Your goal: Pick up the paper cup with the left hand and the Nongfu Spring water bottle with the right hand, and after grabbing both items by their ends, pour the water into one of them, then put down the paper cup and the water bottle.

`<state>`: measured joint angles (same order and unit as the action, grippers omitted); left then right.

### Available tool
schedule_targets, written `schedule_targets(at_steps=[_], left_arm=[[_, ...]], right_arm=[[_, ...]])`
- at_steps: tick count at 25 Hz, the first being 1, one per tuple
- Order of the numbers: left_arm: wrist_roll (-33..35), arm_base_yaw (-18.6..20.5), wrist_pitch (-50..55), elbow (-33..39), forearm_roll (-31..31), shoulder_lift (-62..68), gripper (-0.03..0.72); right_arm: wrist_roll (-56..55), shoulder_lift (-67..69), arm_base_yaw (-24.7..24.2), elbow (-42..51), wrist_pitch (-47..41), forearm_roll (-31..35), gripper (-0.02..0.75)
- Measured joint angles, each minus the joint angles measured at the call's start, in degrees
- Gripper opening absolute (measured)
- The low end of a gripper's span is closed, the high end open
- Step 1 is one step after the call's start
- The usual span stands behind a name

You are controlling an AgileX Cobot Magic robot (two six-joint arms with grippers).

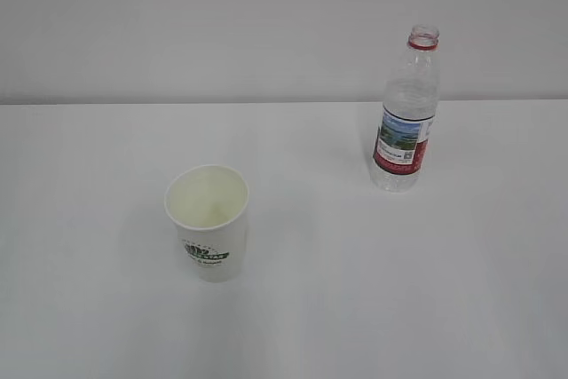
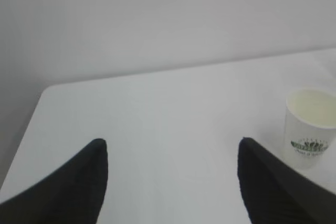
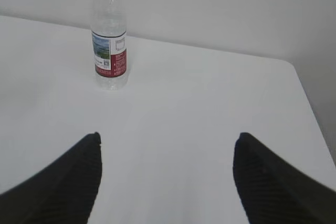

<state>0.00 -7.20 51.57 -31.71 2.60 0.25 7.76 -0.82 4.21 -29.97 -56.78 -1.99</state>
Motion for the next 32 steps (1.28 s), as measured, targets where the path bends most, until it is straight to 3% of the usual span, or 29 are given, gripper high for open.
schedule_targets(at_steps=[18,32], left_arm=[[0.0,0.0,-27.8,0.0,4.5,1.0,0.561],[0.0,0.0,-44.0,0.0,5.0,17.5,0.561]], right_arm=[[0.0,0.0,0.0,0.0,21.8,-4.5,0.589],[0.0,1.7,0.0,2.3,32.4,-5.0,0.588]])
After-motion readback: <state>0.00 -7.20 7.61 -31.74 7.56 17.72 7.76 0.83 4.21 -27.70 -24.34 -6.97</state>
